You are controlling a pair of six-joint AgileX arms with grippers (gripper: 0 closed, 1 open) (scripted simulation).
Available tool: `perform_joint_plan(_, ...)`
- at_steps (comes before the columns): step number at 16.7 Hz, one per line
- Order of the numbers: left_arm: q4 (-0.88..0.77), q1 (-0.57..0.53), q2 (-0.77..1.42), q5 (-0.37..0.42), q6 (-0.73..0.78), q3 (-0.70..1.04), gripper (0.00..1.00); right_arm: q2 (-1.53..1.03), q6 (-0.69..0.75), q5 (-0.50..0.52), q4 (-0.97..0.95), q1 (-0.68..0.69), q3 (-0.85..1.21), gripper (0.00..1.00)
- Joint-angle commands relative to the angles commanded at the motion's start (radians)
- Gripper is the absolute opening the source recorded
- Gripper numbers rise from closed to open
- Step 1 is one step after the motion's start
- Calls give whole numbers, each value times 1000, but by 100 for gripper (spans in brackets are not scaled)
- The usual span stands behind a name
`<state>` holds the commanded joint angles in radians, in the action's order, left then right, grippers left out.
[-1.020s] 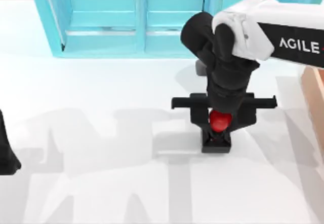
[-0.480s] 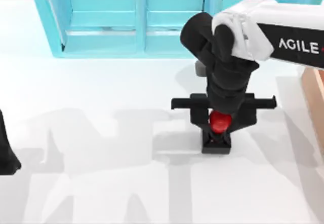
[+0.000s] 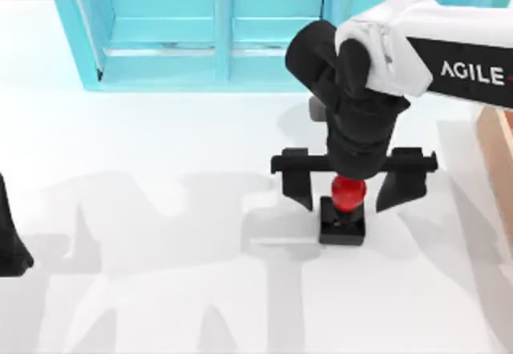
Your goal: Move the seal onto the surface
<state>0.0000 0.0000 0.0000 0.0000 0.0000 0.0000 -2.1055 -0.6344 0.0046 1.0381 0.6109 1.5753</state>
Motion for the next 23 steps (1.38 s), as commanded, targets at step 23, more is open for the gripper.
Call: perform_joint_plan(23,0,0,0,0,0,0,100,-8,5,0,607,-7,615,100)
